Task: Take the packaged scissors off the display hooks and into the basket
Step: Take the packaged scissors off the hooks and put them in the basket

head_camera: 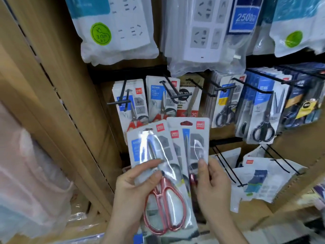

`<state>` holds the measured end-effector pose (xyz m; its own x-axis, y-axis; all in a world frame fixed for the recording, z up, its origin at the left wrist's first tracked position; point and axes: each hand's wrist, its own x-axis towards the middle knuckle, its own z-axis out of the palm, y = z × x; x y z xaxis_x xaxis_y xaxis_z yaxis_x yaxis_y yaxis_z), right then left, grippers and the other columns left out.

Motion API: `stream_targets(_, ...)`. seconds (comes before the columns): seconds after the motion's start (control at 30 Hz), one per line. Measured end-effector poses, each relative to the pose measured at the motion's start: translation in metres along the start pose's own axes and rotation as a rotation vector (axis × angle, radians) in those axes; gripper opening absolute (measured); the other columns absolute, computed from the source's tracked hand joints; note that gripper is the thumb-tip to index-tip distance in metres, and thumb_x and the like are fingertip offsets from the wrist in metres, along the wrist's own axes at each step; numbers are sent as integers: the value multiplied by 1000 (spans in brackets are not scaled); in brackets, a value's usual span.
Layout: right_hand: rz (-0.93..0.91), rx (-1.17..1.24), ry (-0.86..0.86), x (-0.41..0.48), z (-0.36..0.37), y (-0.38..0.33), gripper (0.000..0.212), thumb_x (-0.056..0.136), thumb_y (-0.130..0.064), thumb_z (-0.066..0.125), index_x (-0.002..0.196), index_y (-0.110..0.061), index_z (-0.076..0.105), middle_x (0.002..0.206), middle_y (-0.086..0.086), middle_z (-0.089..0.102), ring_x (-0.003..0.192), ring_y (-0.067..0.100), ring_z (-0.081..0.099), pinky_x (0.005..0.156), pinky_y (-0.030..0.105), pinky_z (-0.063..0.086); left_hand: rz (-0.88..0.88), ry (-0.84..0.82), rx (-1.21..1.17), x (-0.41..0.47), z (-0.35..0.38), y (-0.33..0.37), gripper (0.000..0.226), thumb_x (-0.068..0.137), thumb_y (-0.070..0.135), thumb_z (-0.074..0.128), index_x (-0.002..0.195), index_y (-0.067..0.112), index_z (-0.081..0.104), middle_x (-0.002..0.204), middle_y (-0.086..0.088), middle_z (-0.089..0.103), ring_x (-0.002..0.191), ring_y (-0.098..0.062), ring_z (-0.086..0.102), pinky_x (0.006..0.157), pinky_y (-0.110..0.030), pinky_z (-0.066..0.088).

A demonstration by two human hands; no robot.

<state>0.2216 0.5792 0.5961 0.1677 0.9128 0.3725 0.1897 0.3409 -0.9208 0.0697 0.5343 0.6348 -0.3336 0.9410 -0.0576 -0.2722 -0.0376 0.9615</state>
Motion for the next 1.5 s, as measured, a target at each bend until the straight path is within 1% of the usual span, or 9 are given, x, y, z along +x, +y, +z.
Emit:
stream_targets(0.17, 22, 18, -38, 22, -35, -2, 26, 98, -28, 44, 79, -16, 56, 69, 1, 63, 61, 14, 59, 53, 28, 47, 40, 156, 117, 6, -35, 7, 24, 76, -1, 73, 75, 22, 82, 91, -8, 78, 78, -23, 74, 63, -31, 58)
stream_targets(0.57, 49, 79, -126, 57, 3, -19, 25, 104, -22, 46, 91, -22, 68, 83, -5, 73, 80, 13, 67, 73, 34, 54, 110, 5, 381, -8, -28, -12, 21, 74, 6, 79, 73, 26, 82, 90, 10, 73, 93, 4, 66, 65, -8, 52)
stream_targets(0.7, 87, 95, -146, 57, 13, -27, 30, 104, -20, 46, 80, -21, 63, 61, -19, 62, 59, -3, 54, 59, 13, 40, 55, -19, 344, -5, -25, -16, 4, 60, 28, 78, 62, 32, 79, 76, 21, 73, 82, 5, 67, 62, -12, 54)
stream_targets(0.87, 199, 145, -175, 61, 17, -30, 22, 103, -26, 48, 100, -20, 70, 91, -1, 75, 86, 13, 70, 73, 24, 52, 24, -81, 360, 0, -21, -21, 17, 66, 32, 78, 78, 21, 83, 83, 4, 78, 86, -15, 73, 81, -40, 61)
stream_targets(1.03, 310, 193, -528, 45, -7, -16, 19, 97, -29, 57, 114, -32, 64, 100, -3, 77, 93, 15, 74, 78, 34, 59, 17, -47, 319, 7, -19, -20, 14, 74, 30, 71, 80, 27, 83, 89, 2, 79, 94, -11, 73, 80, -28, 59)
stream_targets(1.17, 199, 103, -351, 50, 6, -9, 9, 97, -23, 60, 103, -25, 66, 78, -5, 76, 72, 8, 72, 63, 20, 55, -21, 66, 400, 15, -22, -25, 11, 71, 34, 79, 80, 28, 81, 85, 10, 78, 87, -4, 72, 86, -34, 58)
stream_targets(1.23, 161, 34, -269, 62, 19, -4, 6, 97, -24, 61, 101, -25, 65, 75, -7, 73, 68, 4, 67, 58, 15, 48, -11, 146, 448, 19, -29, -26, 11, 76, 22, 82, 73, 32, 79, 81, 16, 76, 83, 2, 69, 78, -16, 54)
stream_targets(1.4, 150, -100, -194, 97, 48, 11, 36, 98, -28, 59, 131, -14, 56, 107, -9, 65, 103, 11, 62, 89, 26, 51, 61, 244, 461, 19, -48, -26, 29, 77, 5, 81, 64, 31, 78, 75, 17, 75, 75, 9, 65, 57, -2, 45)
stream_targets(1.5, 95, -247, -213, 117, 63, 20, 38, 100, -28, 57, 134, -13, 55, 95, -8, 64, 93, 11, 62, 81, 27, 47, 62, 237, 406, 18, -49, -27, 32, 75, 9, 82, 69, 40, 78, 96, 13, 73, 97, -9, 65, 59, -12, 53)
